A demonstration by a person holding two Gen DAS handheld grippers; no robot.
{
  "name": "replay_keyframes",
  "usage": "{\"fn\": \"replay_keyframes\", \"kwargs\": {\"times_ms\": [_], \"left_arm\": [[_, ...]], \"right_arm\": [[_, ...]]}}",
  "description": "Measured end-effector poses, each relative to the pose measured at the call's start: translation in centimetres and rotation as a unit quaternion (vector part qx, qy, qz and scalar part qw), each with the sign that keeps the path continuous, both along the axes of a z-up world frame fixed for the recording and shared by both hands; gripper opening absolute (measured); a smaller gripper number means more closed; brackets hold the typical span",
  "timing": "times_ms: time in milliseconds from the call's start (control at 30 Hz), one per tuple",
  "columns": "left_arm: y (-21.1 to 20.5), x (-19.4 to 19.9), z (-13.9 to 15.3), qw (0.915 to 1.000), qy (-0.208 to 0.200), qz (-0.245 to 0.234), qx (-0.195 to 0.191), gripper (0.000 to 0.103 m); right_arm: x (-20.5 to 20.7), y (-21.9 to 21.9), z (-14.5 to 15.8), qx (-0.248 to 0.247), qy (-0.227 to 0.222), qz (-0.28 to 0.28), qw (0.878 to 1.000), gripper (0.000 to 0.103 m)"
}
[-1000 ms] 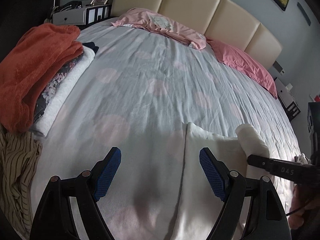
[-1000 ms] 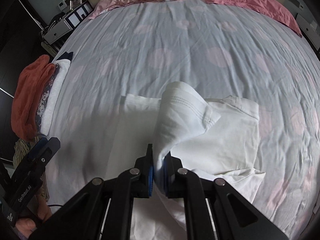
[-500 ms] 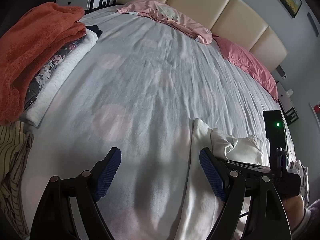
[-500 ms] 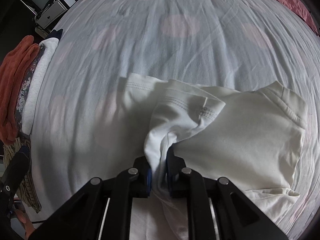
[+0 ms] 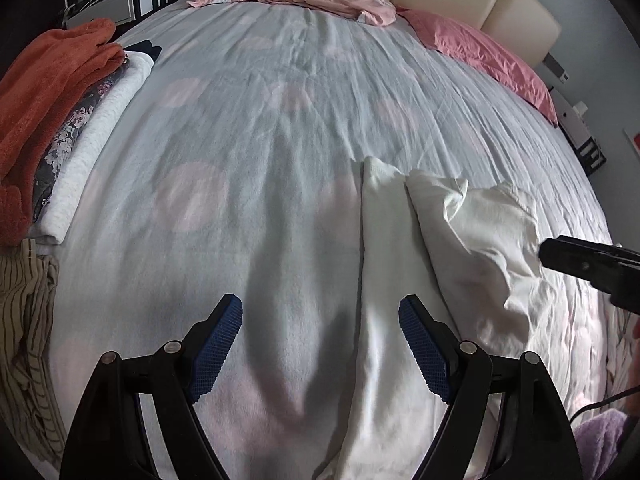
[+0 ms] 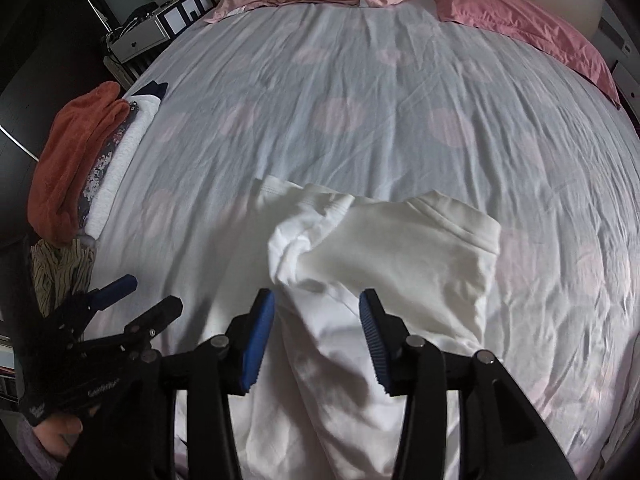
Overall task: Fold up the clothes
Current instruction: 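Release the folded end and reposition the right gripper over the shirt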
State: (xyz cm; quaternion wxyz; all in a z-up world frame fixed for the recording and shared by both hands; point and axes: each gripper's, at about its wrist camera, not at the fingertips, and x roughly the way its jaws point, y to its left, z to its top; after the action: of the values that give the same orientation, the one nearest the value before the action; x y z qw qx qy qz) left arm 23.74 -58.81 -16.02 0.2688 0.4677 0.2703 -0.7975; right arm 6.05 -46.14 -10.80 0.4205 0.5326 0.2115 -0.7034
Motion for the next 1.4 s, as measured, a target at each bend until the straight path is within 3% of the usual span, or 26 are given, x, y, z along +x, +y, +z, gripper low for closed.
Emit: {"fn": "replay_keyframes", "kwargs": {"times_ms": [167,333,500,633,767,833,1033,1167,1400], "left_arm": [[2.6,-0.3,0.2,0.9995,-0.024,-0.021,-0.006,0.082],[4.1,0.0,0.8,0.9992,-0.031,-0.020,-0.017,0.082],[3.8,0.7,0.5,0.9995,-0.031,-0.004,-0.006,0.082],[3.3,0.3,-0.4,0.9992,-0.038,0.007,0.004,0.082],[2.8,-0.2,-0.7,0.9991,-0.038,0.012,0.012,0.082],[2.9,-0.1,-0.3,0.9993,-0.031,0.012,0.016,0.082],[3.5,1.0,0.8,0.9994,-0.012,0.013,0.029,0.082],[3.7,2.8,1.6,0.9986,0.004,0.030,0.044,0.082],[2.2,8.1,2.3,0.9867,0.063,0.120,0.090,0.082]], "right_arm": [[-2.0,7.1,0.0,-0.003,0.004,-0.031,1.000,0.043],[-5.3,12.3,-2.8,-0.016,-0.029,-0.093,0.995,0.043],[-8.8,14.4,-6.6,-0.057,-0.106,-0.148,0.982,0.043],[-10.6,14.5,-8.4,-0.092,-0.136,-0.156,0.974,0.042],[-11.0,14.7,-8.6,-0.127,-0.158,-0.145,0.968,0.016],[-10.1,14.9,-7.3,-0.144,-0.146,-0.129,0.970,0.006],[-4.9,14.3,-0.9,-0.211,-0.114,-0.052,0.970,0.005],[0.5,13.0,2.1,-0.225,-0.103,0.006,0.969,0.005],[10.1,10.4,2.2,-0.241,-0.126,0.096,0.958,0.005]]}}
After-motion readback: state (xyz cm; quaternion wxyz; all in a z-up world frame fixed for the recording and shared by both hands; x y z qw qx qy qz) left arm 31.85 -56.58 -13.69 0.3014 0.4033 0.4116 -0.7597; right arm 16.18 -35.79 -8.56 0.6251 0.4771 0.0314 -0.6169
